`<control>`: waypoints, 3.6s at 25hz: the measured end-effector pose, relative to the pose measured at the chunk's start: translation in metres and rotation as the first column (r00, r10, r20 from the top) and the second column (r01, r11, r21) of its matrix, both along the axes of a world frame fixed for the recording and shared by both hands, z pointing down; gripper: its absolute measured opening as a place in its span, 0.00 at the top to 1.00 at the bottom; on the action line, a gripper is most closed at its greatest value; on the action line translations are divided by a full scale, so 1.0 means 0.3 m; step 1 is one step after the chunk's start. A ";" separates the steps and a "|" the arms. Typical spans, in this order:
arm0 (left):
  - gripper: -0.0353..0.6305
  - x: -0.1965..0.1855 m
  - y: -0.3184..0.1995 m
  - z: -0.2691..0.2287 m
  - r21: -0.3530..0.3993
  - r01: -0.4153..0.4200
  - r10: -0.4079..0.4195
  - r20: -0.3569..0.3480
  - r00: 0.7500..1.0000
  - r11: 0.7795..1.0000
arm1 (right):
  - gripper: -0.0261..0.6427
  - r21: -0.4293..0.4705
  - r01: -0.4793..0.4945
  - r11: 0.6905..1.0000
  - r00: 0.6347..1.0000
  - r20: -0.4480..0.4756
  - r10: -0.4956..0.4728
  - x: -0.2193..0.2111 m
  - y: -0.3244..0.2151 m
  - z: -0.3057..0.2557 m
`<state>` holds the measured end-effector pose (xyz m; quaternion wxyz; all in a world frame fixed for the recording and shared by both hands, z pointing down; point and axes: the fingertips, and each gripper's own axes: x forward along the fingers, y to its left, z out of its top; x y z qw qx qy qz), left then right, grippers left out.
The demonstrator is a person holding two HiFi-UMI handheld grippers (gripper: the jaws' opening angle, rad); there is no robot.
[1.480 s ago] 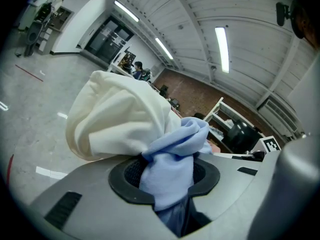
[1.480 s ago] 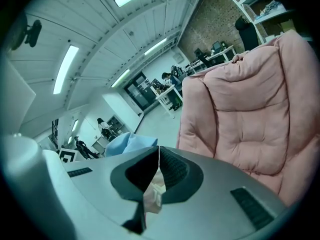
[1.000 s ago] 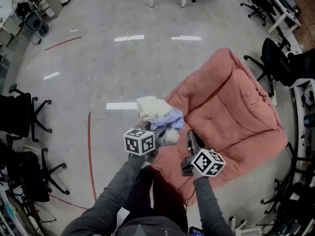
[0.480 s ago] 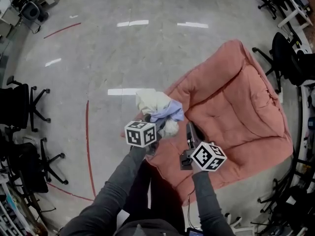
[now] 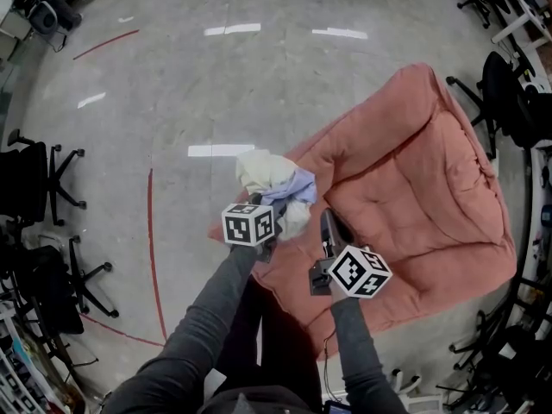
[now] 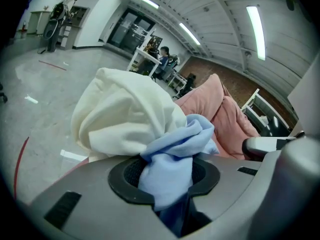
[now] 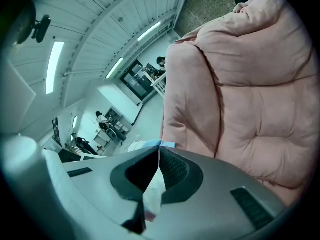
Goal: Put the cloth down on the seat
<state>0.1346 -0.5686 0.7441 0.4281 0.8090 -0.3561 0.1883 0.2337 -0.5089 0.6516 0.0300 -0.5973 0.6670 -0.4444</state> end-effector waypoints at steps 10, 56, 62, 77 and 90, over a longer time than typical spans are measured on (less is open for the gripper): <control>0.74 0.022 -0.012 0.075 0.098 -0.010 0.000 0.099 0.995 0.995 | 0.94 -0.036 0.018 0.999 1.000 0.016 -0.017 -0.053 0.043 0.063; 0.41 -0.182 0.123 -0.176 -0.019 0.051 -0.049 0.113 0.992 0.999 | 0.94 0.011 -0.015 1.000 0.996 0.084 0.014 -0.242 0.191 -0.147; 0.52 -0.223 0.163 -0.225 -0.011 0.095 -0.095 0.056 0.994 0.995 | 0.94 0.012 -0.004 1.000 0.996 0.086 0.003 -0.286 0.235 -0.175; 0.70 -0.252 0.297 -0.411 0.084 0.101 -0.097 -0.049 0.994 0.991 | 0.94 0.010 -0.026 1.000 0.997 0.079 0.025 -0.305 0.356 -0.246; 0.83 -0.145 0.422 -0.742 0.285 -0.061 0.112 -0.168 0.979 0.957 | 0.94 0.163 -0.057 0.985 0.998 0.031 0.052 -0.235 0.427 -0.440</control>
